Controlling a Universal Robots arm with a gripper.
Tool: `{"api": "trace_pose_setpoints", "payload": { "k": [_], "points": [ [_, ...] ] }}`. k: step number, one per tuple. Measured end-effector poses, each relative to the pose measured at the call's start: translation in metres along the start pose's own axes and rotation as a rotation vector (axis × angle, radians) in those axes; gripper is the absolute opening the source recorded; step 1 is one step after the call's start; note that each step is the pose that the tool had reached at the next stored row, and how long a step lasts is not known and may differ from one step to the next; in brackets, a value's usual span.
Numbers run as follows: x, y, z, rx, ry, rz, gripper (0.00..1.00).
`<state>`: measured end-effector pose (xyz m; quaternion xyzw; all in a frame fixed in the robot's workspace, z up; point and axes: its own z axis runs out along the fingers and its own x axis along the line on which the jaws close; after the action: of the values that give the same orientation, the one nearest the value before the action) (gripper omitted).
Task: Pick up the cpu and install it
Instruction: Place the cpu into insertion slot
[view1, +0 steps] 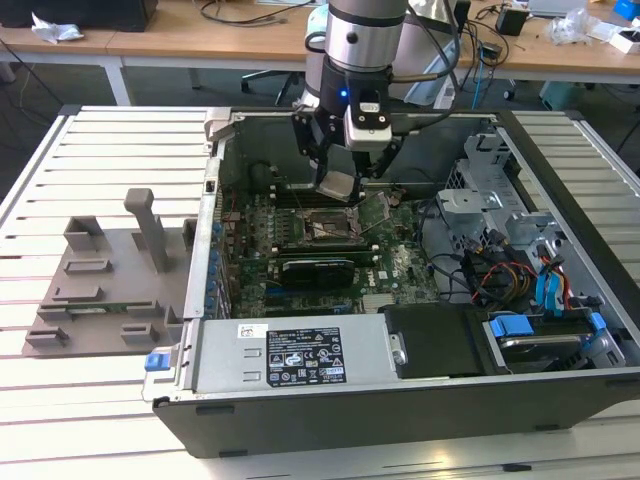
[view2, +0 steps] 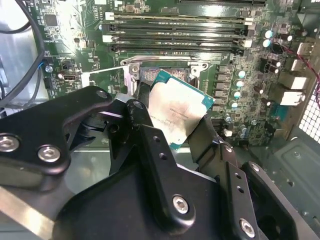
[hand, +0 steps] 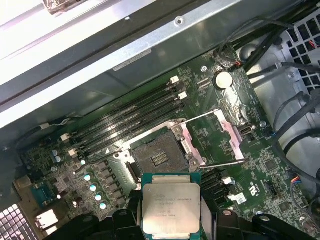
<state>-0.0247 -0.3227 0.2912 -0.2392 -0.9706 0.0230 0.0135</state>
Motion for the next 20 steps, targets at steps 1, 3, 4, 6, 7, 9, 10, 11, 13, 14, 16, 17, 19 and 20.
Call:
{"api": "trace_pose_setpoints", "payload": {
  "k": [1, 3, 4, 6, 7, 9, 10, 11, 13, 14, 16, 17, 19, 20],
  "points": [
    [0.0000, 0.0000, 0.0000, -0.0002, 0.0005, 0.011, 0.55],
    [0.0000, 0.0000, 0.0000, -0.0003, 0.0011, 0.023, 0.55],
    [0.0000, 0.0000, 0.0001, -0.0004, 0.0016, 0.033, 0.55],
    [0.0000, 0.0000, 0.0001, -0.0006, 0.0022, 0.045, 0.55],
    [0.0000, 0.0000, 0.0001, -0.0007, 0.0026, 0.052, 0.55],
    [0.0000, 0.0000, 0.0001, -0.0009, 0.0035, 0.069, 0.55],
    [0.0000, 0.0000, 0.0001, -0.0011, 0.0039, 0.078, 0.55],
    [0.0000, 0.0000, 0.0002, -0.0012, 0.0043, 0.086, 0.55],
    [0.0000, 0.0000, 0.0002, -0.0014, 0.0049, 0.098, 0.55],
    [0.0000, 0.0000, 0.0002, -0.0015, 0.0055, 0.109, 0.55],
    [0.0000, 0.0000, 0.0002, -0.0018, 0.0061, 0.122, 0.55],
    [0.0000, 0.0000, 0.0003, -0.0018, 0.0064, 0.127, 0.55],
    [0.0000, 0.0000, 0.0003, -0.0020, 0.0071, 0.139, 0.55],
    [0.0000, 0.0000, 0.0003, -0.0021, 0.0073, 0.145, 0.55]
  ]
}}
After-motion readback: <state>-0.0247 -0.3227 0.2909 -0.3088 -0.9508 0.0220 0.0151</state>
